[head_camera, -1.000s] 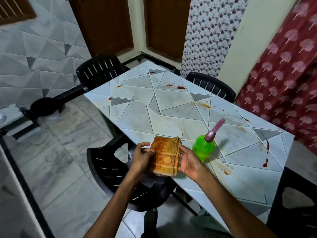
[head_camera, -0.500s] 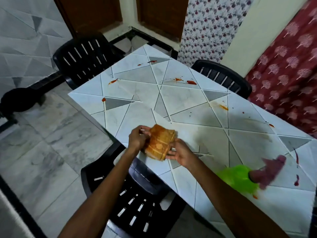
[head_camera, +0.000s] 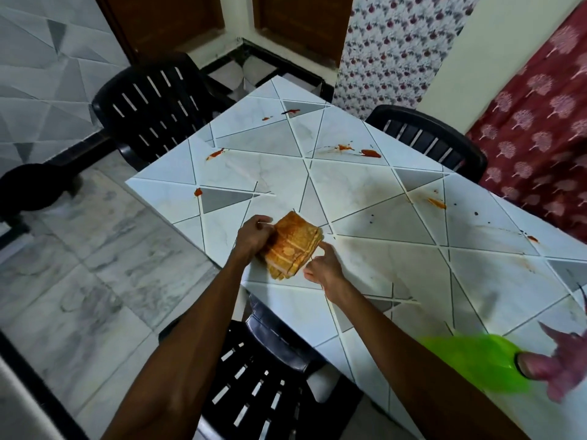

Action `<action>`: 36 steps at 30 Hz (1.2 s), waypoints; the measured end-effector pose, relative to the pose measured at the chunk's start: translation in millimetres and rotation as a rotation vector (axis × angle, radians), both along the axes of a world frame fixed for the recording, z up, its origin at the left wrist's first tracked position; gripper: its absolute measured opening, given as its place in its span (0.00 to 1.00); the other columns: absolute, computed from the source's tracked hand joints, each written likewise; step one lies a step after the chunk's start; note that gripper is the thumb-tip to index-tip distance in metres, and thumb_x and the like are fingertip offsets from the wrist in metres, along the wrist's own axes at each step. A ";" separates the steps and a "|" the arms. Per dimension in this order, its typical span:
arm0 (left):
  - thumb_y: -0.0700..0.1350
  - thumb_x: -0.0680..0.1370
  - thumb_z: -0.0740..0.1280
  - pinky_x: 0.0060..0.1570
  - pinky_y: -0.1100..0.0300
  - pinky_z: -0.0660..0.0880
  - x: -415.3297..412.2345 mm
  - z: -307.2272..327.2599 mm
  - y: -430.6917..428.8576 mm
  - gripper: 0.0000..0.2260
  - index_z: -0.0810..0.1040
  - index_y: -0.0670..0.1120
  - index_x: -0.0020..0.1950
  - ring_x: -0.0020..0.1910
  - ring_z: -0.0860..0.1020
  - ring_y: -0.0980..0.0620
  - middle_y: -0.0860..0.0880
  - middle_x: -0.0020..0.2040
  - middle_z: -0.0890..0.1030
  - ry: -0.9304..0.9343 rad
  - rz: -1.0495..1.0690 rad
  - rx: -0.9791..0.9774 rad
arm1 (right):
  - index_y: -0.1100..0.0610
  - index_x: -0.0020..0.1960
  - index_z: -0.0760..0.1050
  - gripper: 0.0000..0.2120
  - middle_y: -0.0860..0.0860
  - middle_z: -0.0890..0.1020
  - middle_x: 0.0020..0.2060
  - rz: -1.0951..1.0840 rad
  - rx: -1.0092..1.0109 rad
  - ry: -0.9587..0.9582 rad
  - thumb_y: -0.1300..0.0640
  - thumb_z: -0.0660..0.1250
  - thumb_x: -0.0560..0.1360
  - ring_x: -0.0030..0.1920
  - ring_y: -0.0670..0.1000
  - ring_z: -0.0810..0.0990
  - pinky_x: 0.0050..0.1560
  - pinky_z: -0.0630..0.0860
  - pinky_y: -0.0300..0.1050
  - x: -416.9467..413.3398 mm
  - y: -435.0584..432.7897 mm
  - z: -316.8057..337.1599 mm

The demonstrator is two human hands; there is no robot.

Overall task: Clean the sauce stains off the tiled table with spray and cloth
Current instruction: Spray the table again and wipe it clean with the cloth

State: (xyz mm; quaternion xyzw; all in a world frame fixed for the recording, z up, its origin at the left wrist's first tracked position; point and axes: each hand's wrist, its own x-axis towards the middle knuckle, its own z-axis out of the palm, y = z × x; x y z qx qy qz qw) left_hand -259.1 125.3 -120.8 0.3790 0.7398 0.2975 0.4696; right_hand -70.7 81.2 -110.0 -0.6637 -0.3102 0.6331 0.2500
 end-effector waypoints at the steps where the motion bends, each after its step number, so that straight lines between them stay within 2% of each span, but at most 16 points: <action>1: 0.52 0.71 0.68 0.57 0.55 0.77 3.2 1.3 -4.9 0.16 0.80 0.55 0.58 0.55 0.80 0.49 0.50 0.56 0.83 0.094 -0.016 0.000 | 0.52 0.73 0.66 0.29 0.57 0.78 0.51 0.011 0.013 -0.098 0.68 0.64 0.75 0.43 0.54 0.78 0.45 0.79 0.50 2.0 -3.6 -4.5; 3: 0.54 0.72 0.68 0.59 0.49 0.74 13.7 3.1 -18.8 0.16 0.79 0.55 0.60 0.59 0.77 0.45 0.49 0.58 0.81 0.378 -0.039 0.062 | 0.56 0.68 0.69 0.24 0.54 0.77 0.46 0.014 0.009 -0.167 0.70 0.65 0.75 0.43 0.54 0.78 0.51 0.82 0.54 8.8 -17.8 -6.5; 4: 0.52 0.74 0.68 0.57 0.48 0.72 21.4 4.9 -29.4 0.15 0.79 0.52 0.60 0.60 0.75 0.42 0.46 0.58 0.79 0.487 -0.048 0.123 | 0.57 0.64 0.71 0.19 0.54 0.77 0.44 0.000 -0.006 -0.145 0.69 0.65 0.76 0.41 0.53 0.79 0.51 0.83 0.54 14.3 -28.2 -5.0; 5: 0.49 0.75 0.68 0.55 0.48 0.70 30.5 7.2 -41.5 0.13 0.78 0.49 0.60 0.59 0.73 0.41 0.45 0.58 0.78 0.534 -0.060 0.190 | 0.57 0.60 0.72 0.15 0.54 0.77 0.42 -0.017 -0.029 -0.114 0.69 0.64 0.77 0.37 0.51 0.78 0.45 0.83 0.50 20.7 -39.3 -2.1; 7: 0.45 0.76 0.67 0.52 0.49 0.70 51.4 8.0 -69.6 0.10 0.78 0.46 0.57 0.57 0.73 0.41 0.43 0.57 0.77 0.530 -0.139 0.317 | 0.57 0.54 0.73 0.11 0.54 0.74 0.37 -0.066 -0.049 -0.047 0.71 0.61 0.78 0.30 0.47 0.72 0.30 0.74 0.38 36.6 -63.3 1.5; 8: 0.44 0.76 0.66 0.51 0.50 0.71 63.4 6.9 -86.6 0.09 0.79 0.46 0.55 0.56 0.74 0.41 0.44 0.56 0.78 0.515 -0.201 0.365 | 0.57 0.51 0.73 0.11 0.53 0.73 0.35 -0.093 -0.041 -0.038 0.71 0.59 0.78 0.29 0.47 0.70 0.28 0.71 0.36 46.4 -76.8 1.5; 10: 0.42 0.74 0.65 0.49 0.52 0.73 81.8 0.4 -118.3 0.10 0.79 0.47 0.55 0.54 0.76 0.42 0.45 0.56 0.79 0.475 -0.304 0.403 | 0.57 0.49 0.74 0.12 0.53 0.74 0.35 -0.126 -0.026 -0.049 0.71 0.57 0.79 0.30 0.48 0.71 0.30 0.71 0.37 62.6 -100.1 2.3; 13: 0.48 0.74 0.62 0.50 0.52 0.74 112.9 -7.6 -163.9 0.15 0.78 0.48 0.59 0.55 0.76 0.43 0.47 0.58 0.78 0.490 -0.462 0.407 | 0.57 0.51 0.77 0.11 0.54 0.78 0.38 -0.164 -0.017 -0.071 0.69 0.59 0.79 0.33 0.50 0.76 0.36 0.76 0.41 93.2 -140.2 4.8; 15: 0.56 0.72 0.60 0.52 0.50 0.74 130.8 -14.0 -185.5 0.22 0.77 0.50 0.63 0.58 0.76 0.42 0.47 0.61 0.78 0.568 -0.550 0.384 | 0.56 0.48 0.77 0.11 0.55 0.79 0.40 -0.183 -0.007 -0.065 0.69 0.60 0.79 0.34 0.50 0.77 0.35 0.75 0.40 111.4 -162.8 5.5; 18: 0.64 0.71 0.61 0.59 0.46 0.72 160.3 -22.6 -214.0 0.30 0.72 0.53 0.70 0.66 0.72 0.42 0.46 0.69 0.73 0.679 -0.651 0.329 | 0.55 0.46 0.77 0.12 0.56 0.80 0.39 -0.197 0.012 -0.044 0.70 0.61 0.78 0.33 0.50 0.77 0.32 0.73 0.38 144.5 -198.5 7.7; 22: 0.70 0.73 0.58 0.70 0.39 0.60 186.9 -36.6 -242.6 0.36 0.60 0.55 0.78 0.77 0.59 0.39 0.47 0.79 0.59 0.788 -0.791 0.187 | 0.55 0.47 0.77 0.09 0.57 0.81 0.42 -0.206 0.045 -0.034 0.67 0.64 0.79 0.34 0.51 0.78 0.32 0.75 0.39 188.0 -237.8 17.7; 24: 0.70 0.75 0.56 0.73 0.36 0.50 199.4 -41.3 -253.6 0.38 0.51 0.56 0.80 0.79 0.49 0.40 0.48 0.82 0.49 0.795 -0.839 0.107 | 0.54 0.53 0.76 0.06 0.55 0.81 0.46 -0.229 0.066 -0.041 0.64 0.68 0.79 0.38 0.50 0.79 0.35 0.76 0.41 211.7 -256.0 23.6; 26: 0.70 0.76 0.55 0.74 0.36 0.43 207.8 -42.0 -259.7 0.39 0.45 0.57 0.81 0.80 0.42 0.41 0.49 0.81 0.41 0.816 -0.852 0.072 | 0.53 0.60 0.73 0.15 0.55 0.79 0.53 -0.270 0.115 -0.082 0.60 0.72 0.76 0.44 0.51 0.80 0.40 0.77 0.45 232.1 -267.7 27.9; 29: 0.70 0.76 0.55 0.74 0.36 0.40 214.4 -39.6 -262.9 0.39 0.42 0.57 0.80 0.80 0.40 0.42 0.49 0.81 0.38 0.821 -0.817 0.041 | 0.50 0.65 0.68 0.28 0.56 0.75 0.61 -0.309 0.255 -0.240 0.57 0.79 0.71 0.52 0.54 0.79 0.55 0.77 0.50 260.6 -274.3 36.7; 33: 0.70 0.74 0.55 0.74 0.39 0.42 222.5 -28.7 -262.4 0.41 0.44 0.56 0.81 0.80 0.42 0.41 0.48 0.81 0.40 0.843 -0.811 0.006 | 0.49 0.77 0.59 0.47 0.54 0.67 0.70 -0.250 0.472 -0.394 0.51 0.82 0.66 0.68 0.58 0.72 0.68 0.72 0.57 288.2 -259.3 61.4; 36: 0.64 0.75 0.57 0.75 0.41 0.47 234.7 -19.9 -265.5 0.39 0.49 0.49 0.81 0.79 0.45 0.38 0.43 0.81 0.44 0.831 -0.795 -0.009 | 0.48 0.80 0.54 0.53 0.54 0.61 0.75 -0.188 0.609 -0.442 0.52 0.83 0.64 0.75 0.54 0.63 0.73 0.66 0.53 292.6 -238.2 90.9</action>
